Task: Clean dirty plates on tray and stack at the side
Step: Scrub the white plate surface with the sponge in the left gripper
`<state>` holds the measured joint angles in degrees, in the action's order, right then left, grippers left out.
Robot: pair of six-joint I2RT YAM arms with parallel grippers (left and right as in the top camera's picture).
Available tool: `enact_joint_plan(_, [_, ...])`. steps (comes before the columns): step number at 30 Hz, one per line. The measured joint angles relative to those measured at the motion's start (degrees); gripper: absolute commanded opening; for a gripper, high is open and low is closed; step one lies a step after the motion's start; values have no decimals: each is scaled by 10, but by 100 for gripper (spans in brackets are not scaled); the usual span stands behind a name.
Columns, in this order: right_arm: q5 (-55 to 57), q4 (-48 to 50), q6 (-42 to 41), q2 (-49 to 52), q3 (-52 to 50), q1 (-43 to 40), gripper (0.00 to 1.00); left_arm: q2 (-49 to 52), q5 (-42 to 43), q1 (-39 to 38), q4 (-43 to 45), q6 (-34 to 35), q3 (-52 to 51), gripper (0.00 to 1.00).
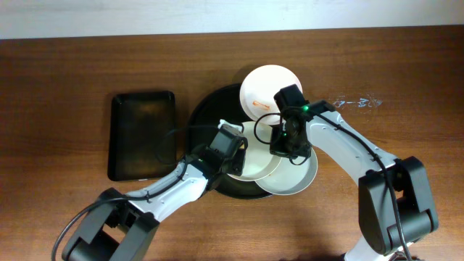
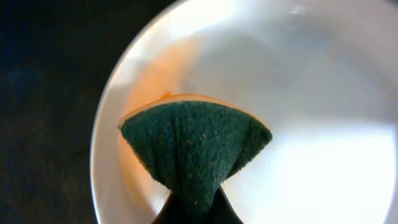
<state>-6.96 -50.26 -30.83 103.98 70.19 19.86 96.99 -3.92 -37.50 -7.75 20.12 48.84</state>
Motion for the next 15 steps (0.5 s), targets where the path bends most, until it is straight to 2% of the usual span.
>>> enact_joint_plan(5, [0,0,0,0,0,1,4,27,8,0,11,25,-1,0])
enact_joint_plan(15, [0,0,0,0,0,1,4,54,-59,2,44,57,9,0])
